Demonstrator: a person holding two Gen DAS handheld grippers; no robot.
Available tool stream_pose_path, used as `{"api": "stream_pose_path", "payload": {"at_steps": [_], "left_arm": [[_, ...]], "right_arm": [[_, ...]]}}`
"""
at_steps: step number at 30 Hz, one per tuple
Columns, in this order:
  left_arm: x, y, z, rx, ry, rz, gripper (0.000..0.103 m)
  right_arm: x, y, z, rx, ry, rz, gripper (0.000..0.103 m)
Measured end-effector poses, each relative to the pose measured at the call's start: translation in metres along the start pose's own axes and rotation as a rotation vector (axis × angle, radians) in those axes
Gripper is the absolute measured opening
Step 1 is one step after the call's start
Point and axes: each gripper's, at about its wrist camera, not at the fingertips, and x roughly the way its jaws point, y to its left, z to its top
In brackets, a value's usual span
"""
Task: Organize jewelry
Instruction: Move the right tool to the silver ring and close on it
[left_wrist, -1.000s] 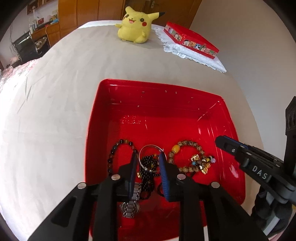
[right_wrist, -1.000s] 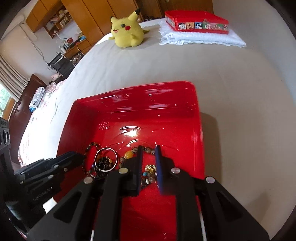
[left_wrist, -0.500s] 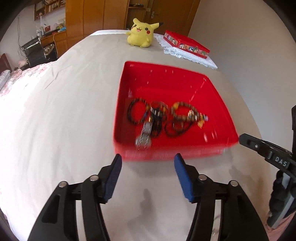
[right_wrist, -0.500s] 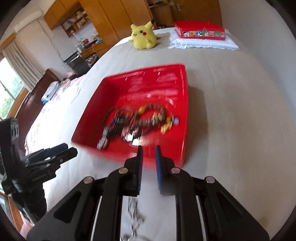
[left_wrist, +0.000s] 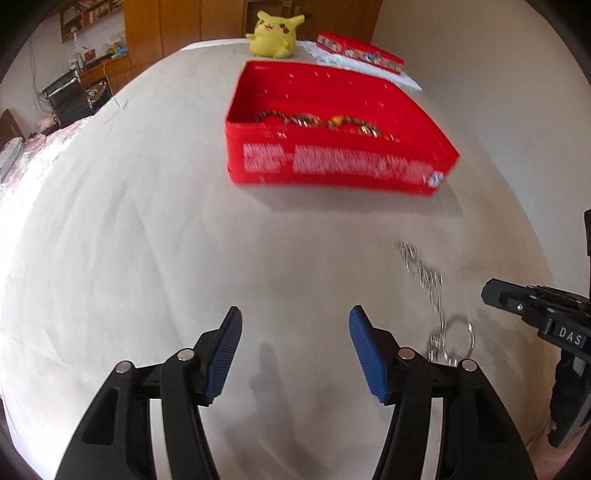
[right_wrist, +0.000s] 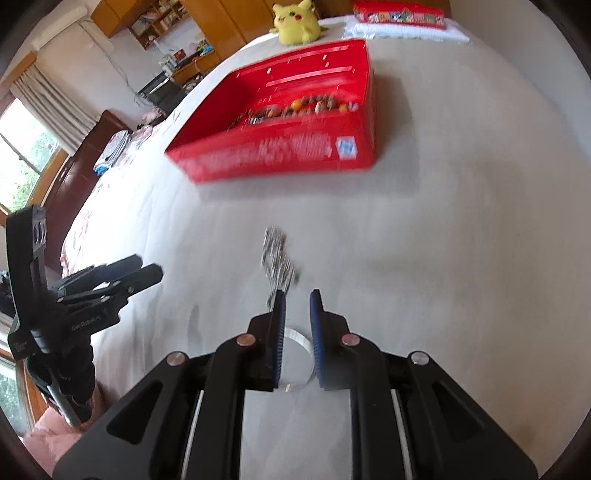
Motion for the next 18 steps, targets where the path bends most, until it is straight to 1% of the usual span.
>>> {"api": "stream_pose_path", "payload": {"at_steps": [2, 5, 8, 10, 12, 16, 18], "left_arm": [[-0.001, -0.003, -0.008, 0.001, 0.006, -0.008, 0.061], [-0.002, -0.008, -0.016, 0.006, 0.006, -0.017, 0.061], [-0.005, -0.016, -0.027, 0.022, 0.001, -0.010, 0.064], [-0.005, -0.019, -0.034, 0.024, 0.005, -0.017, 0.064], [-0.004, -0.023, -0.039, 0.027, 0.005, -0.017, 0.064], [-0.005, -0.028, -0.049, 0.036, -0.002, -0.015, 0.067], [-0.007, -0.029, -0.053, 0.037, -0.002, -0.019, 0.068]], "right_arm": [[0.001, 0.001, -0.009, -0.002, 0.010, -0.002, 0.015], [0.002, 0.001, -0.019, 0.001, 0.018, -0.010, 0.025], [0.002, 0.001, -0.030, 0.007, 0.020, -0.009, 0.027], [0.003, 0.001, -0.037, 0.009, 0.020, -0.010, 0.031], [0.004, 0.000, -0.043, 0.010, 0.016, -0.016, 0.041], [0.002, 0.000, -0.053, 0.005, 0.006, -0.019, 0.043], [0.002, 0.002, -0.054, -0.002, 0.002, -0.021, 0.048]]}}
